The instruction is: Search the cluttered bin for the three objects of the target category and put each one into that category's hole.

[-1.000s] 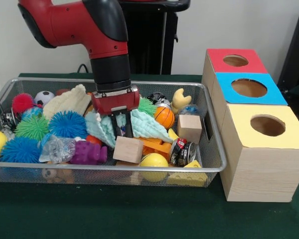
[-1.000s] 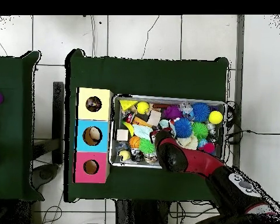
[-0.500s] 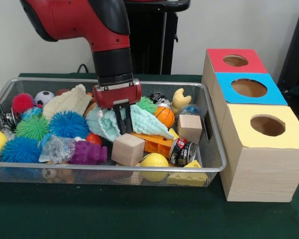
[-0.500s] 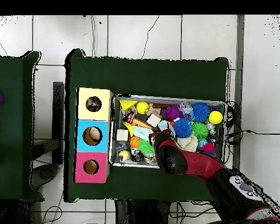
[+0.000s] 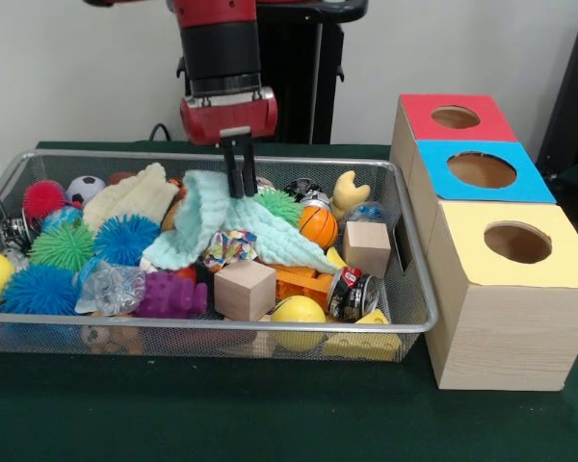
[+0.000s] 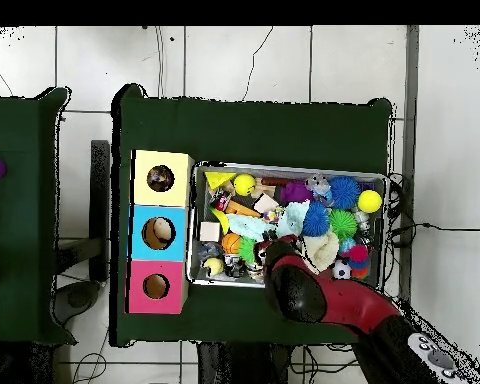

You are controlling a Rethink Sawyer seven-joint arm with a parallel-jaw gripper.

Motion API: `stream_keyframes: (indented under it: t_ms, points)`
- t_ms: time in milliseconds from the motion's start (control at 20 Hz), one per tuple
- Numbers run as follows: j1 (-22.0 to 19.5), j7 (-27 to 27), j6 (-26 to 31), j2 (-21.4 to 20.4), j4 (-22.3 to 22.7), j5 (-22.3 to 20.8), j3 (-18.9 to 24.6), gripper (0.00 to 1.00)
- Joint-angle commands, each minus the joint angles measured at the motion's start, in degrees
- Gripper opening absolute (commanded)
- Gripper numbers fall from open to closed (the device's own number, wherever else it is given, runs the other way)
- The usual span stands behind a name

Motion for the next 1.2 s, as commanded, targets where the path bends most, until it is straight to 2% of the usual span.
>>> stream_keyframes:
  t_ms: [50,550,900,1200]
  points:
    - [-1.4,13.3,8.4,-7.3,7.1,5.3,4.5,0.0]
    - [-2.3,11.8,7.6,-6.4,7.7,6.8,5.0,0.0]
    - [-1.0,12.6,2.2,-1.4,5.5,6.0,2.6,0.0]
    - [-0.5,12.4,0.0,-0.1,4.2,5.2,2.1,0.0]
